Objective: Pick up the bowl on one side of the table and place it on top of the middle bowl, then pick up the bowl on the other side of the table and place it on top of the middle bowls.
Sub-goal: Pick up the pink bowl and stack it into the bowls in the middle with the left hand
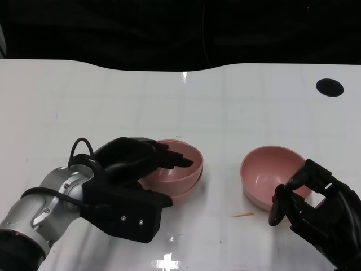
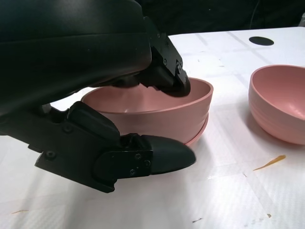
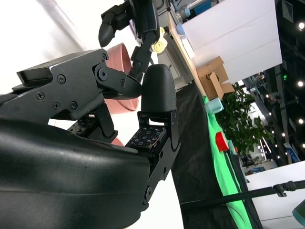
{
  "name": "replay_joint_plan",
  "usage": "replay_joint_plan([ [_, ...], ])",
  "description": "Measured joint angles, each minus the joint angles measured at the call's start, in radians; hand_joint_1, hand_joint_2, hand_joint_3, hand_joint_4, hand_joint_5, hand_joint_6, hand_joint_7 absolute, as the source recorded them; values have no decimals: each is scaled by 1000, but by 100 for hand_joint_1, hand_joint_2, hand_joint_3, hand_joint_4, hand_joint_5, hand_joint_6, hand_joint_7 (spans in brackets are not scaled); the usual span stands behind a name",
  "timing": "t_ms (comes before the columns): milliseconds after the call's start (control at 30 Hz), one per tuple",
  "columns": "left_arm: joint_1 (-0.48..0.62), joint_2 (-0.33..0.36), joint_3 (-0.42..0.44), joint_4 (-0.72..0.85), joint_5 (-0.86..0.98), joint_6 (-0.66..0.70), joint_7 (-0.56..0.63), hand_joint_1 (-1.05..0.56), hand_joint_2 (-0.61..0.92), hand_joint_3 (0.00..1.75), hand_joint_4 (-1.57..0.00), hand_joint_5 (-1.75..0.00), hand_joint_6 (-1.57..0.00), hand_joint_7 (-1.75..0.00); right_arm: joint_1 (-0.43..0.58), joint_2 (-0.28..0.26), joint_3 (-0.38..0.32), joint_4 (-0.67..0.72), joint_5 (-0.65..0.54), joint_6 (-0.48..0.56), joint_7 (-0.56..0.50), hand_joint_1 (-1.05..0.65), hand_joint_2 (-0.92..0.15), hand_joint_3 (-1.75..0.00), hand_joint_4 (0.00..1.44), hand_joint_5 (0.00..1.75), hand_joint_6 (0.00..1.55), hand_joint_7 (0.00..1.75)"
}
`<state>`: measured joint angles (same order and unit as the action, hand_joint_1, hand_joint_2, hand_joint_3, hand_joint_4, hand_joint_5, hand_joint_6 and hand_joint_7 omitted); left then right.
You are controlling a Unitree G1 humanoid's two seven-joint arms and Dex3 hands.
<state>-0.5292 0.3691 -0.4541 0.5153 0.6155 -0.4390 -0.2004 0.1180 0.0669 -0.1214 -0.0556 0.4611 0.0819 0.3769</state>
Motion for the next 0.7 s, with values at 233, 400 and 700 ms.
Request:
replay_joint_plan([
  [233,13,0,0,-25,1,-1,0,-101,92,84,0,0,-30,0,0,0,-1,0,-1,-3,0,-11,-73,-70,83,166,81,135],
  [400,40,4,9,-76,0,10,1,-98,92,81,0,0,-32,-1,2,0,-3,0,0,-5,2,-12,-72,-70,82,167,81,135],
  [700,222,11,146,-304,-95,45,32,-89,92,66,-15,-5,-43,-3,7,1,2,45,-111,-209,-3,-16,-66,-73,86,140,90,98],
])
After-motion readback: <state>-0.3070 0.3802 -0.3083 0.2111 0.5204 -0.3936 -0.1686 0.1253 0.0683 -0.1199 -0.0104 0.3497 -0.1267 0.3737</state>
